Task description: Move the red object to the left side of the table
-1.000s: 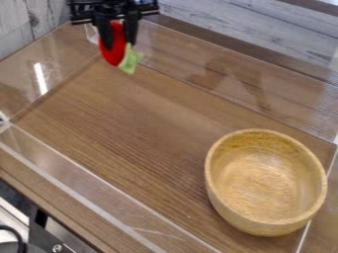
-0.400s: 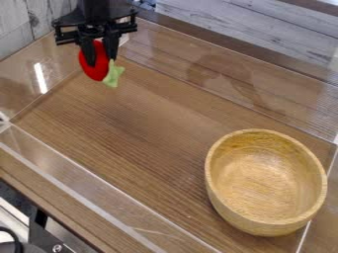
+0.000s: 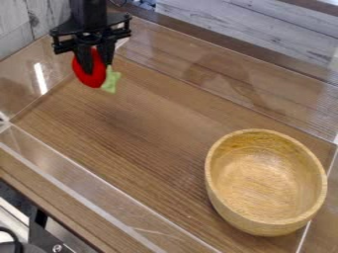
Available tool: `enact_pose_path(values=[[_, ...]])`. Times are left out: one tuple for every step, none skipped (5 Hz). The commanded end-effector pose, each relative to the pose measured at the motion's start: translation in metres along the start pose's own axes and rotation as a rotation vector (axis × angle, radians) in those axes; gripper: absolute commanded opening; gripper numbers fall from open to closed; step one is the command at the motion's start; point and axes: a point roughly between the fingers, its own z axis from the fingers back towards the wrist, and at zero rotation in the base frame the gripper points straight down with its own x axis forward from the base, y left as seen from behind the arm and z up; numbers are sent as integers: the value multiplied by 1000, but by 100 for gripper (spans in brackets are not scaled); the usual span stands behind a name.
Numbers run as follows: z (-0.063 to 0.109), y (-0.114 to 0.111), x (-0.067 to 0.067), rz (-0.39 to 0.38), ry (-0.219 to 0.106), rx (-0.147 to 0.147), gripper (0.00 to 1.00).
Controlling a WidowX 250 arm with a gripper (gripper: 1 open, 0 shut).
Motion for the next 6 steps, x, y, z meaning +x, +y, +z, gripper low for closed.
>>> enact_pose_path(values=[[6,-5,-4,-56,-18,-11,0],[1,-6,-9,-102,-13,-6,0],[-11,6,0,-133,-8,-3,0],[-24,24,25,-81,4,13,0],[-36,40,53,-34,21,25,0],[-40,44,65,13,49,38,100]])
